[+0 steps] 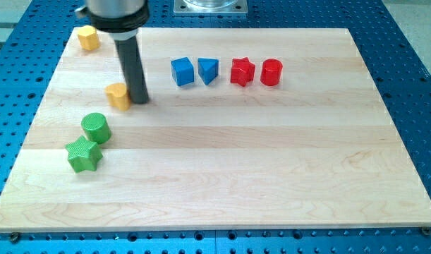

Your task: Move the hexagon above the heart

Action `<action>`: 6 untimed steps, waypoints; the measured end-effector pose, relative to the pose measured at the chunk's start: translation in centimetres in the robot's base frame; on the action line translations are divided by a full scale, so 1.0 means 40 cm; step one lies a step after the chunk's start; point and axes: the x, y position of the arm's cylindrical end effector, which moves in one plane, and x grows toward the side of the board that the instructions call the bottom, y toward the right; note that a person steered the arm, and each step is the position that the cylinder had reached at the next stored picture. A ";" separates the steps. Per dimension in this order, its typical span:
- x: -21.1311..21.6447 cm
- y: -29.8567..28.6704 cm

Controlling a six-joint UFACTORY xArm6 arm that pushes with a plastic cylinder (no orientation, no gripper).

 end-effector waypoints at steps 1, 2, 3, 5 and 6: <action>0.004 -0.042; 0.019 -0.050; 0.083 -0.021; 0.217 -0.030; 0.213 -0.032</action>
